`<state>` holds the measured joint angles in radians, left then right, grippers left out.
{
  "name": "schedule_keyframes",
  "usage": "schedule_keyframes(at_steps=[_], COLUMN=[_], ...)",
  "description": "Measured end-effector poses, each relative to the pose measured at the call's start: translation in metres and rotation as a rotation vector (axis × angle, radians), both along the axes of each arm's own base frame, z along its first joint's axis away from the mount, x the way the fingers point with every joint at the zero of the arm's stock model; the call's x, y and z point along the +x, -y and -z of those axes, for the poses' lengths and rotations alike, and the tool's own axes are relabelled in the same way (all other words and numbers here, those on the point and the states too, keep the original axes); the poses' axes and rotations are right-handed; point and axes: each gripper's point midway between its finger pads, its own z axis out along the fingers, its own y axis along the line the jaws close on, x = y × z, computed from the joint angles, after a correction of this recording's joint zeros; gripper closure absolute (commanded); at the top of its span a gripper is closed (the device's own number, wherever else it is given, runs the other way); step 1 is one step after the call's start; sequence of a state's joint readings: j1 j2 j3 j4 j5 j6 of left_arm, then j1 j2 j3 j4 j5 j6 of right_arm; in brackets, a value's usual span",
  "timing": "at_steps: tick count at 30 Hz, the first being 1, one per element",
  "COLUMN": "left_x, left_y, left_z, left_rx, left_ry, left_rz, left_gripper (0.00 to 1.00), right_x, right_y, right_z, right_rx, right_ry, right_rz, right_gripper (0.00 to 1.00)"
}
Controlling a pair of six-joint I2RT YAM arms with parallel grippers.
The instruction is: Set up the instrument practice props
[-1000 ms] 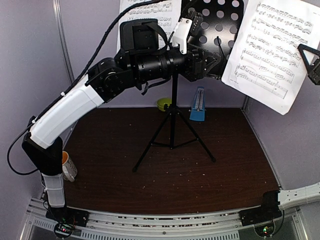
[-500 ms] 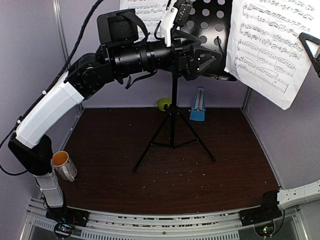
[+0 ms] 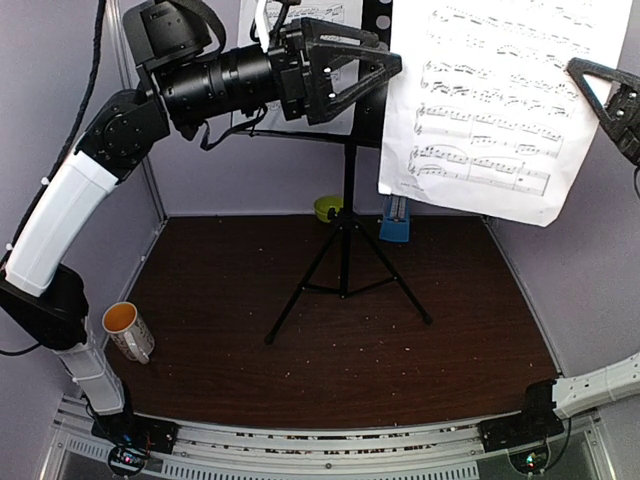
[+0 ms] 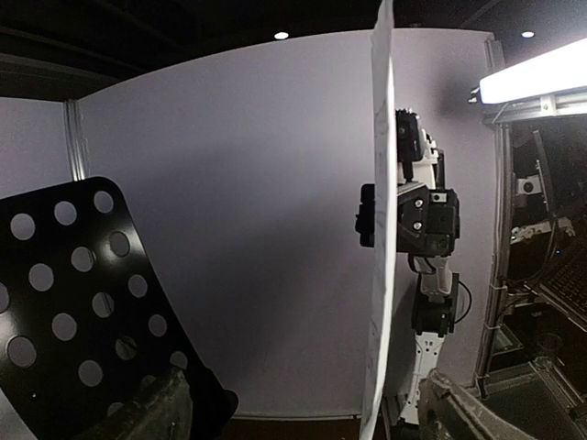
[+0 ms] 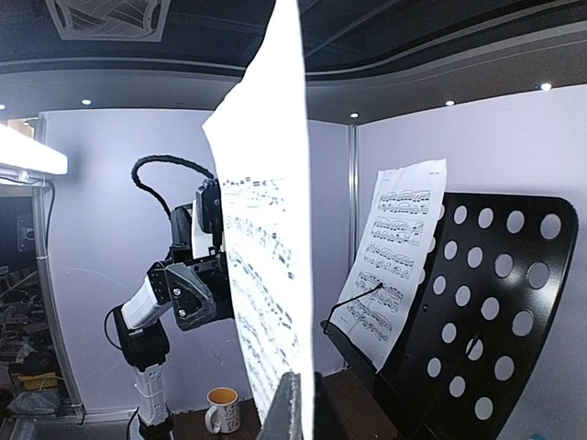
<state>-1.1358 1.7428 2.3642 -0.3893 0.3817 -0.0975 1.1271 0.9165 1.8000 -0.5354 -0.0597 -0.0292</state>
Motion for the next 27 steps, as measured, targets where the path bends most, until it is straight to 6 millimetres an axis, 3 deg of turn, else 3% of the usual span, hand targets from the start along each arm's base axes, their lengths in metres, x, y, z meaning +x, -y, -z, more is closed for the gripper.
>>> schedule_keyframes(at_steps=[5, 8, 11, 12, 14, 19, 23, 27], left_x=[-0.012, -0.020, -0.022, -0.021, -0.016, 0.009, 0.035, 0.076], left_y=[0.007, 0.008, 0.011, 0.013, 0.014, 0.004, -0.017, -0.043], left_z=[0.008, 0.012, 0.020, 0.024, 0.030, 0.027, 0.008, -0.002], left_rx=[0.021, 0.033, 0.050, 0.057, 0.070, 0.049, -0.008, -0.060], left_ry=[-0.031, -0.049, -0.068, -0.075, -0.085, -0.107, -0.139, -0.222], left_rz=[0.095, 0.153, 0.171, 0.168, 0.139, -0.021, -0.155, -0.281], left_gripper=[0.38, 0.63, 0.94, 1.00, 1.00, 1.00, 1.00, 1.00], right_x=[0.014, 0.023, 0.028, 0.031, 0.036, 0.060, 0.083, 0.099], right_y=[-0.026, -0.038, -0.044, -0.047, -0.050, -0.047, -0.037, -0.029], right_z=[0.004, 0.006, 0.004, 0.005, 0.006, 0.008, 0.005, -0.006], right_rx=[-0.013, -0.018, -0.009, -0.010, -0.011, 0.002, 0.030, 0.060], right_ry=[-0.021, -0.028, -0.029, -0.032, -0.038, -0.080, -0.138, -0.191], right_rz=[0.005, 0.019, 0.033, 0.038, 0.056, 0.185, 0.324, 0.427], right_gripper=[1.00, 1.00, 1.00, 1.00, 0.96, 0.70, 0.68, 0.68])
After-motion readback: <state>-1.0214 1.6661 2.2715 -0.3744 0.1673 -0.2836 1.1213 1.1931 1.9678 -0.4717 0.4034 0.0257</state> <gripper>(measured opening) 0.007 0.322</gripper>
